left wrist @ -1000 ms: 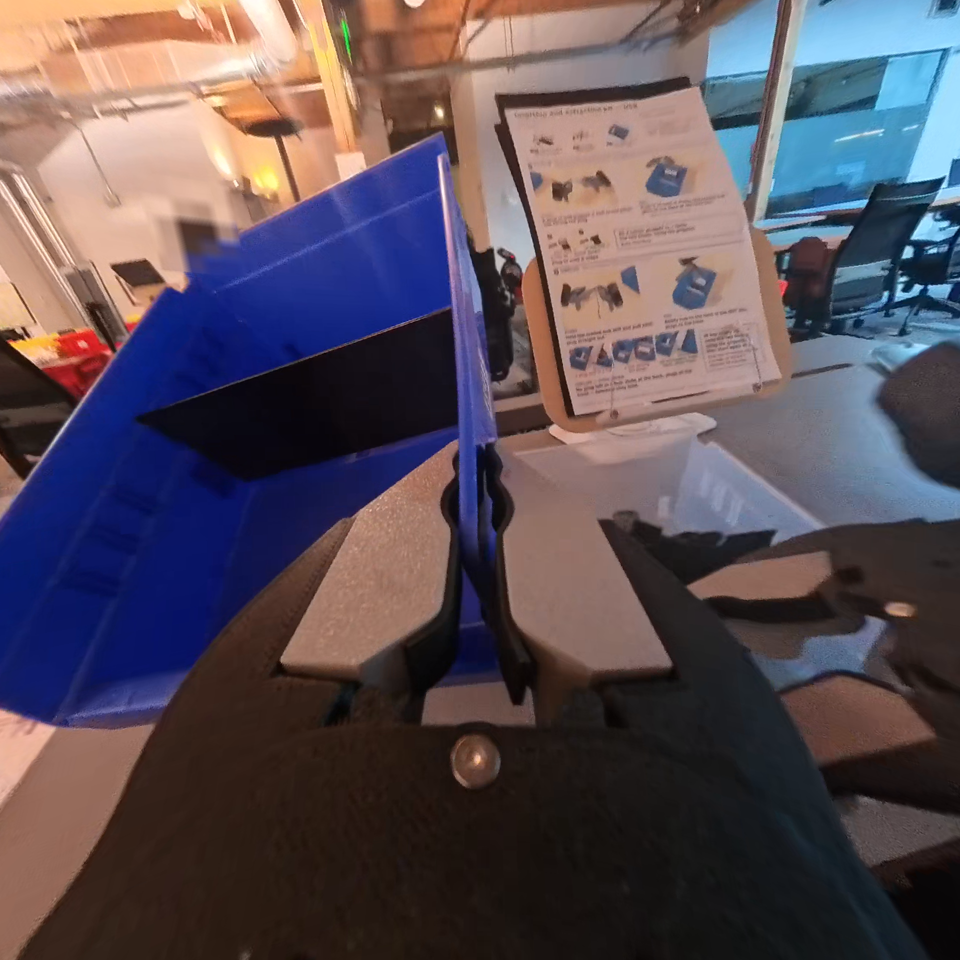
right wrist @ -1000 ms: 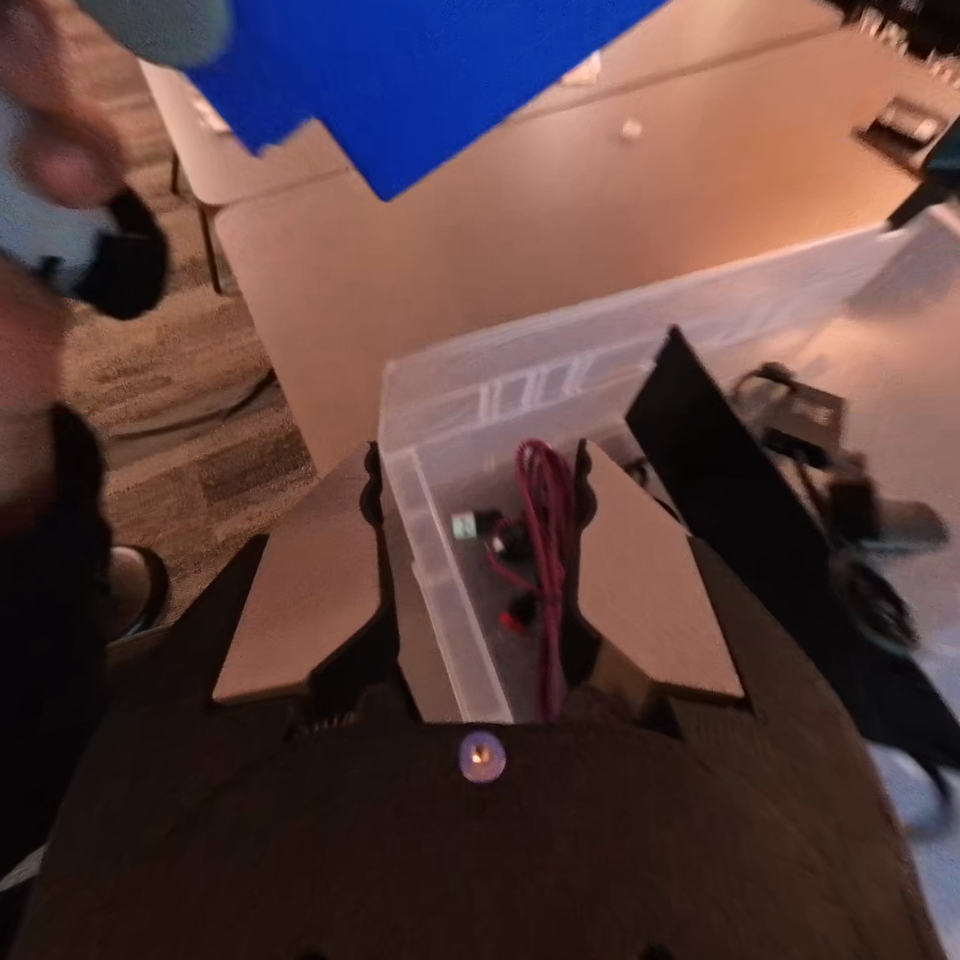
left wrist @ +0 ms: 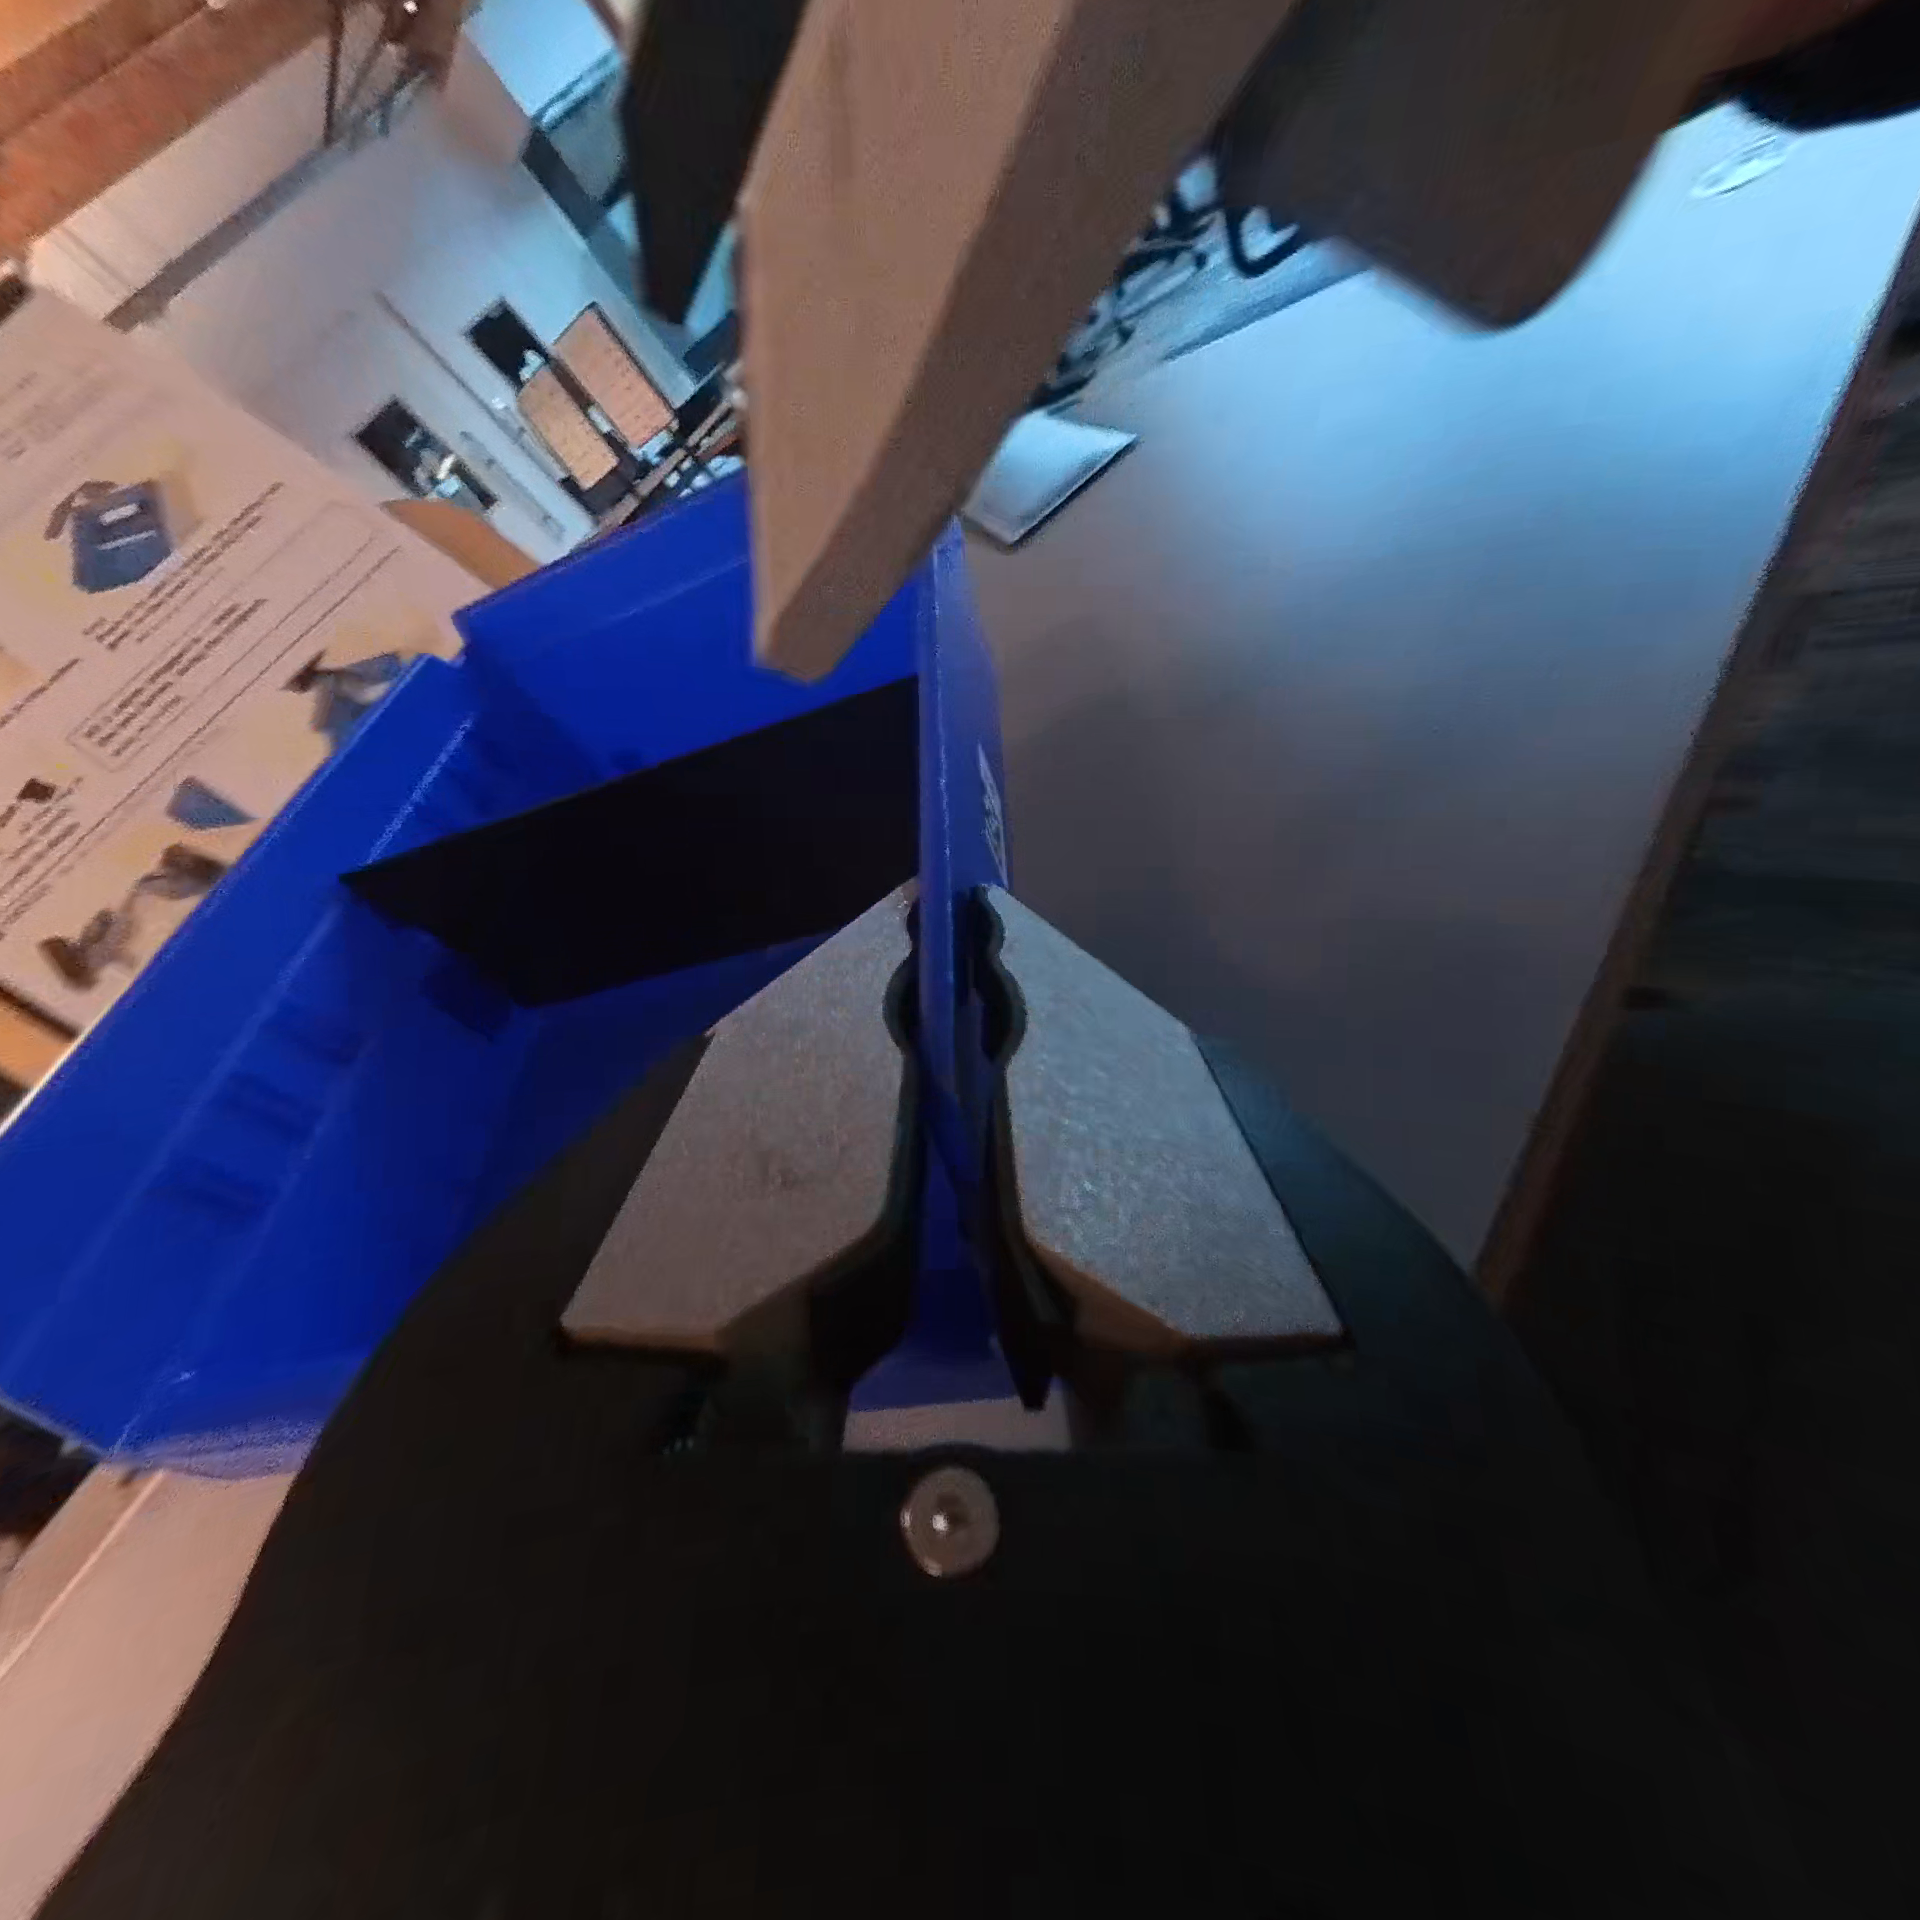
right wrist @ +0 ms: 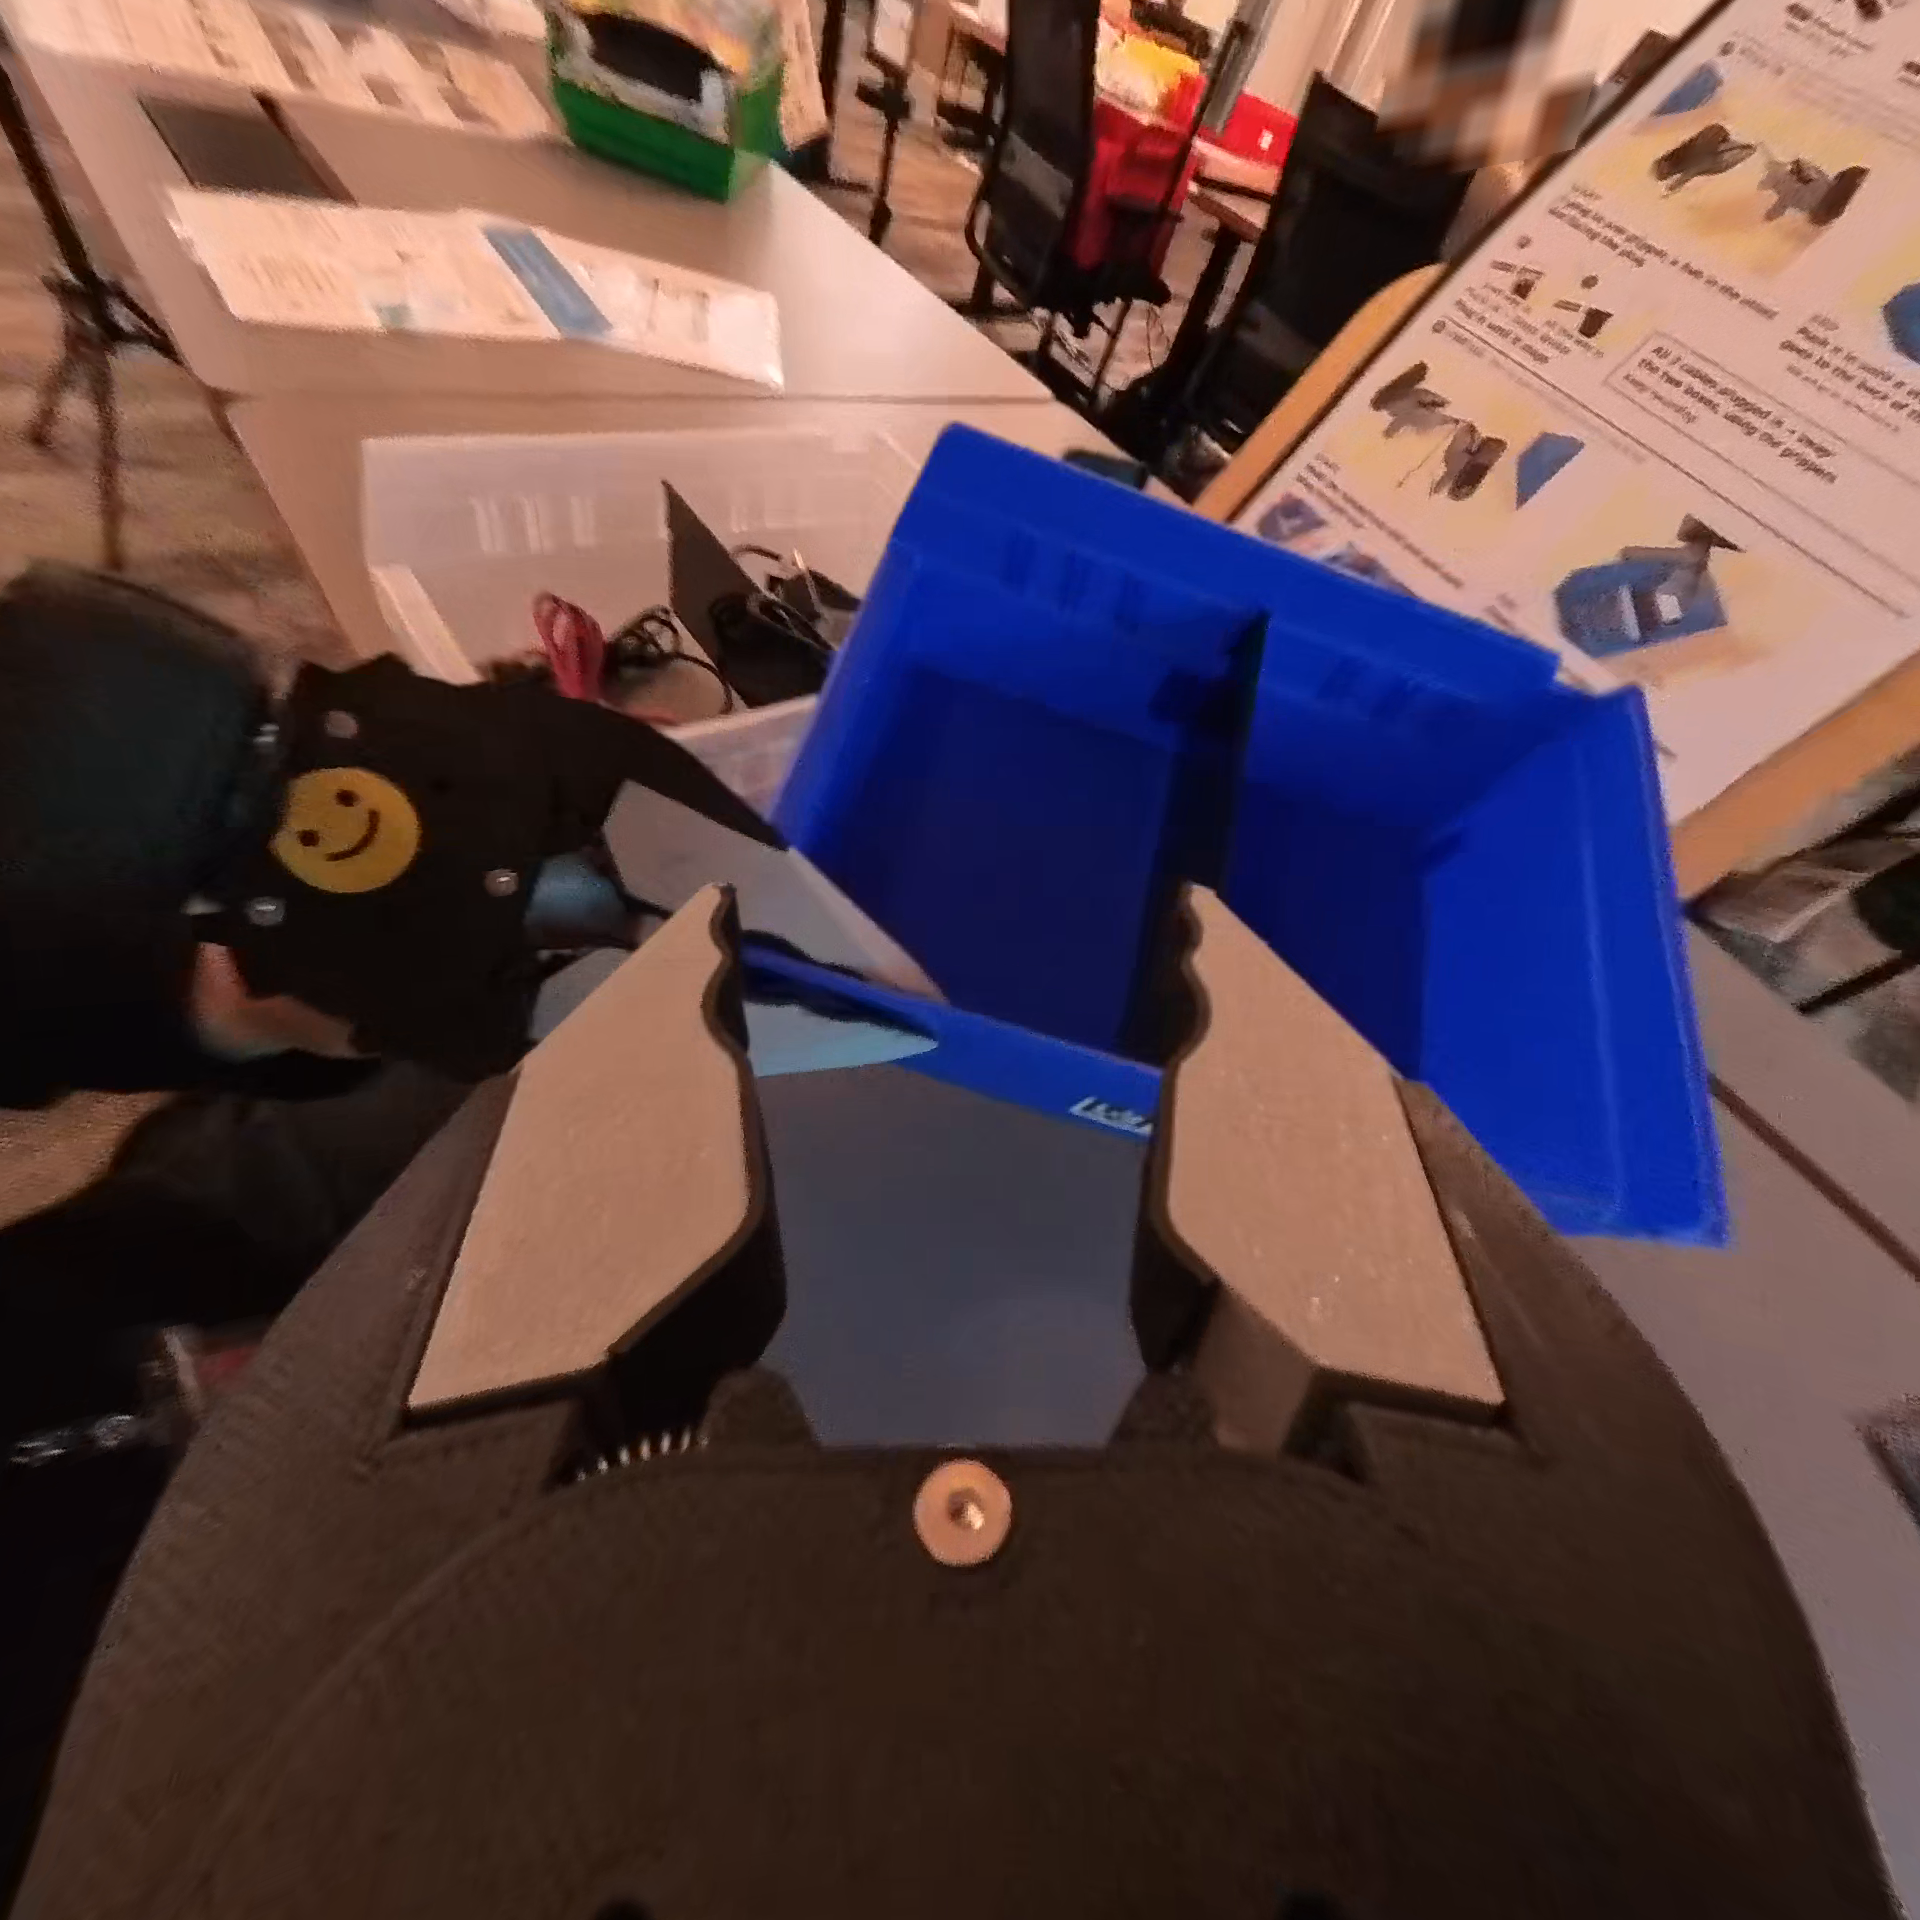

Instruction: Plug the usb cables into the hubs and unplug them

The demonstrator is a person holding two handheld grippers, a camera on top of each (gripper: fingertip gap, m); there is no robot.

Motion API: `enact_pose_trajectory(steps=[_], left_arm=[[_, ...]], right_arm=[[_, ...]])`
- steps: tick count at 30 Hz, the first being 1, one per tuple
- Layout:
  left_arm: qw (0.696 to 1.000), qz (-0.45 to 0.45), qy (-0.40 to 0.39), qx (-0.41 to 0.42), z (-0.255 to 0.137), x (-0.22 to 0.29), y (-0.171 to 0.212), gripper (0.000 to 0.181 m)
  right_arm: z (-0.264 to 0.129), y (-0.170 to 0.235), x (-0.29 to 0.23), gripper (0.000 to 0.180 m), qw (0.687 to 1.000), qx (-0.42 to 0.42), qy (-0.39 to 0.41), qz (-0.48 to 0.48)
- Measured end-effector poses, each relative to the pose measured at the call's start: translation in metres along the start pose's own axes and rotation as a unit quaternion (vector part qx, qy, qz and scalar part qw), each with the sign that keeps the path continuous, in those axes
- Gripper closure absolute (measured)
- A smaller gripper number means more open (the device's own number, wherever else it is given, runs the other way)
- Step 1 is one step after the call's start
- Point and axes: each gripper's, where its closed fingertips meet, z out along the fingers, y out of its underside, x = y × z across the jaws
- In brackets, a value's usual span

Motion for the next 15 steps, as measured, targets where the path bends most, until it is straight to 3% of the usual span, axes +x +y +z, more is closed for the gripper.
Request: enact_pose_trajectory(steps=[4, 10, 12, 15], left_arm=[[0.998, -0.032, 0.046, 0.02, 0.007, 0.025, -0.003, 0.179], [0.991, -0.104, 0.081, 0.005, 0.025, 0.045, 0.014, 0.178], [0.989, -0.109, 0.097, -0.034, 0.031, 0.048, 0.024, 0.177], [0.988, -0.106, 0.094, -0.06, 0.025, 0.036, 0.024, 0.145]], right_arm=[[0.002, 0.014, 0.016, 0.1, 0.999, -0.035, 0.036, -0.006], [0.015, 0.036, 0.014, 0.097, 0.997, -0.067, -0.01, 0.032], [0.024, 0.046, 0.012, 0.097, 0.996, -0.088, -0.016, 0.028], [0.037, 0.063, 0.018, 0.097, 0.992, -0.123, 0.0, 0.022]])
